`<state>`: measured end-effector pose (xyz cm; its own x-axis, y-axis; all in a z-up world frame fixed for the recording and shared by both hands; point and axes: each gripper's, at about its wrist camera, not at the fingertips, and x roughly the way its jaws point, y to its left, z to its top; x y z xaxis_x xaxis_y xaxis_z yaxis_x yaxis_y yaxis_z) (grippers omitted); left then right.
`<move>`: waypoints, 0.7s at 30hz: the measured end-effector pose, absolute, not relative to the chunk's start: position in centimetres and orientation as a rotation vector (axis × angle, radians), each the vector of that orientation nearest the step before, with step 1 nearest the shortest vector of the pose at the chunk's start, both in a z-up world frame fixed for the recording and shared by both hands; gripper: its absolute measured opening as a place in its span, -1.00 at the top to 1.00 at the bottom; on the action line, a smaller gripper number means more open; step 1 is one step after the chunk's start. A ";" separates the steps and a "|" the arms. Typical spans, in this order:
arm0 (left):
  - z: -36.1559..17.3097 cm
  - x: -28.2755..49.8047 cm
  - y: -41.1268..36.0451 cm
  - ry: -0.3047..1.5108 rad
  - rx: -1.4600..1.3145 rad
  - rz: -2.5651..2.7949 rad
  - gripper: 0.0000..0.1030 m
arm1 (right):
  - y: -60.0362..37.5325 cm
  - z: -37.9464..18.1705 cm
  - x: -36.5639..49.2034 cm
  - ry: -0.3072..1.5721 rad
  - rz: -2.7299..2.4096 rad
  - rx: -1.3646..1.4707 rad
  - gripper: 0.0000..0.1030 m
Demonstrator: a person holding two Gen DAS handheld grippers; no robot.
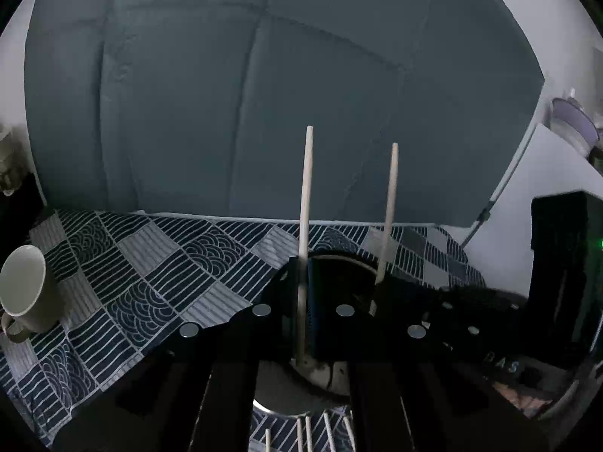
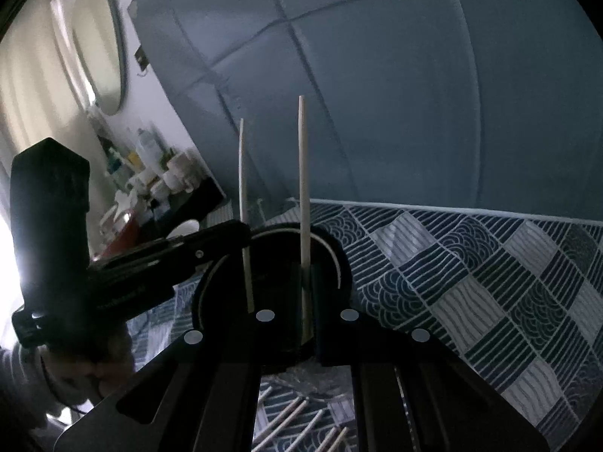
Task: Organize utensils
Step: 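Lift the held sticks with both tools toward the black cup, then drop the sticks into the black cup by opening both tools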
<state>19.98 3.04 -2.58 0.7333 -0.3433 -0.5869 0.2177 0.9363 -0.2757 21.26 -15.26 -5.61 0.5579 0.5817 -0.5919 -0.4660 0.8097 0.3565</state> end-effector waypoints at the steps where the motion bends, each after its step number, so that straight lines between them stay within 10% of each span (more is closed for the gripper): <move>1: -2.6 19.6 3.1 0.670 -0.187 -0.315 0.91 | -15.2 -5.6 21.1 0.757 0.620 0.154 0.91; 17: -3.1 16.2 3.8 0.654 -0.119 -0.280 0.77 | -14.7 -4.1 17.7 0.704 0.555 0.002 0.84; 21: -2.9 14.9 4.5 0.651 -0.119 -0.255 0.60 | -15.1 -3.4 16.7 0.675 0.524 -0.003 0.44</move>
<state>14.89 4.54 -2.94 0.7656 -0.2711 -0.5835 0.1965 0.9621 -0.1891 16.72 -15.11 -3.39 0.6565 0.4617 -0.5965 -0.4633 0.8709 0.1641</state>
